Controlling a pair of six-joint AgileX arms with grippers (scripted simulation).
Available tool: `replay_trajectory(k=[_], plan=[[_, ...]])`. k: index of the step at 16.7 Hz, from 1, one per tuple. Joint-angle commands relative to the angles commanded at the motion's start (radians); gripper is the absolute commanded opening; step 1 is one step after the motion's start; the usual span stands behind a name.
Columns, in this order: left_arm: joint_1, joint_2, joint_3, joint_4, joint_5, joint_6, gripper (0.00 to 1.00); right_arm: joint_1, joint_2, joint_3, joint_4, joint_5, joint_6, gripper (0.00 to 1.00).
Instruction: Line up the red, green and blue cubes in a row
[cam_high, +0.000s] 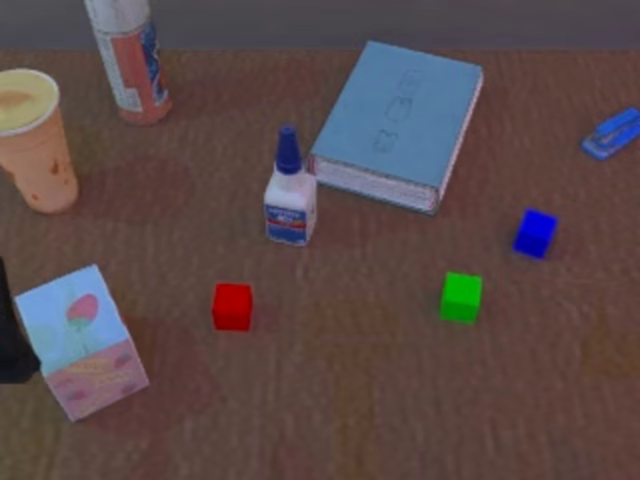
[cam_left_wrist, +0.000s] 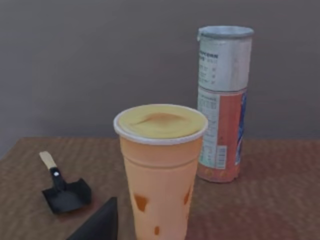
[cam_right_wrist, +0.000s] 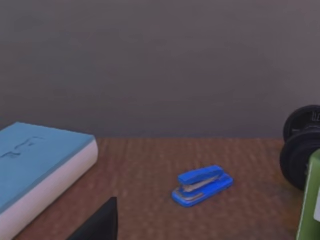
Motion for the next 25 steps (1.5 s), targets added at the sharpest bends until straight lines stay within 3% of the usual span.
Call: replay_trajectory(k=[4,8,19,25], plan=[[-0.011,0.030,0.030,-0.020,0.001,-0.008,1.00,0.000,0.000,0.000,0.000,0.000,0.000,1.00],[-0.066,0.220,0.202,-0.132,0.003,-0.055,1.00,0.000,0.000,0.000,0.000,0.000,0.000,1.00],[-0.314,1.342,0.973,-0.686,0.001,-0.267,1.00,0.000,0.000,0.000,0.000,0.000,0.000,1.00],[-0.431,1.825,1.338,-0.938,0.003,-0.366,1.00,0.000,0.000,0.000,0.000,0.000,0.000,1.00]])
